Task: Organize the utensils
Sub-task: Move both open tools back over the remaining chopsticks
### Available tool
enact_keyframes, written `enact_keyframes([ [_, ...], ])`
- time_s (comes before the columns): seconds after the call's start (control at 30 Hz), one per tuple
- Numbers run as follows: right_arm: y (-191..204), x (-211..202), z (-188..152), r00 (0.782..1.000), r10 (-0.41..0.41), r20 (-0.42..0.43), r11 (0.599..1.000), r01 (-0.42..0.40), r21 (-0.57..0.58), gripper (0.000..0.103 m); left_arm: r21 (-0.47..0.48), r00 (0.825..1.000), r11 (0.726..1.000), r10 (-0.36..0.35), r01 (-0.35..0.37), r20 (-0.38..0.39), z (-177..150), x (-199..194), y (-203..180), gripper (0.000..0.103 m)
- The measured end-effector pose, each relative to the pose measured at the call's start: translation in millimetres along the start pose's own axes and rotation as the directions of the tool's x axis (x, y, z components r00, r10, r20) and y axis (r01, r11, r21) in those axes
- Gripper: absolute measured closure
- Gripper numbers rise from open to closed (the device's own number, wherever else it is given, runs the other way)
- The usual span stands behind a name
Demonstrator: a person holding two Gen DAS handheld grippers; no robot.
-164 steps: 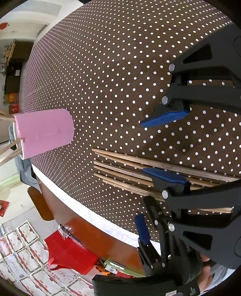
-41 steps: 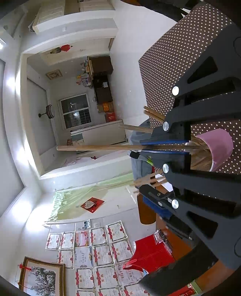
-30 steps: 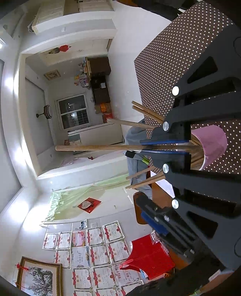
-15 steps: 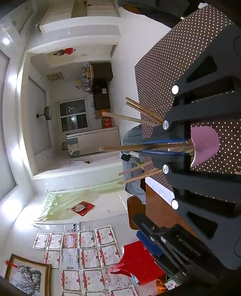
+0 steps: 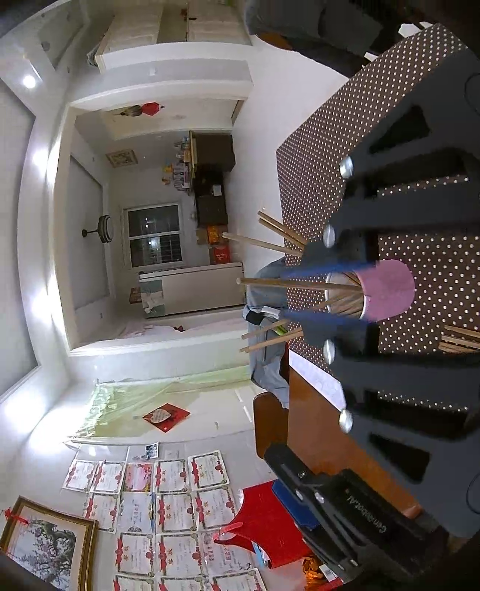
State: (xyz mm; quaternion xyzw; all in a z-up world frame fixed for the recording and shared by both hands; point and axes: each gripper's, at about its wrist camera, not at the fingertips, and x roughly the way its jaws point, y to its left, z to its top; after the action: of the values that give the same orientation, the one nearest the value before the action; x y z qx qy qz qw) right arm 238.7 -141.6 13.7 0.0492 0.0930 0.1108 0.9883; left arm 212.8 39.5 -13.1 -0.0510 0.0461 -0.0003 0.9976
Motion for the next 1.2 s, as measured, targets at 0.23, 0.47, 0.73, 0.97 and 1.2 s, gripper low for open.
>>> enact_keyframes([
  [0.23, 5, -33, -2, 1.0, -0.016, 0.025, 0.999, 0.016, -0.028, 0.053, 0.007, 1.0, 1.0, -0.013, 0.013, -0.013, -3, -32, -5, 0.045],
  [0.47, 2, -60, -10, 1.0, -0.02, 0.019, 0.999, 0.021, -0.042, 0.053, 0.01, 0.997, 1.0, -0.012, 0.013, -0.076, -15, -52, -8, 0.044],
  [0.73, -2, -67, -28, 0.999, -0.012, -0.049, 0.999, 0.01, -0.031, 0.051, 0.042, 0.966, 0.999, 0.008, 0.003, -0.257, -37, -52, -9, 0.044],
  [0.97, -8, -64, -52, 0.991, -0.002, -0.137, 1.0, -0.002, -0.027, 0.05, 0.053, 0.923, 0.999, 0.031, -0.012, -0.384, -58, -43, -1, 0.044],
  [1.2, -18, -52, -77, 0.966, 0.018, -0.259, 1.0, -0.02, -0.003, 0.049, -0.004, 0.813, 0.999, -0.038, 0.043, -0.581, -87, -22, 8, 0.044],
])
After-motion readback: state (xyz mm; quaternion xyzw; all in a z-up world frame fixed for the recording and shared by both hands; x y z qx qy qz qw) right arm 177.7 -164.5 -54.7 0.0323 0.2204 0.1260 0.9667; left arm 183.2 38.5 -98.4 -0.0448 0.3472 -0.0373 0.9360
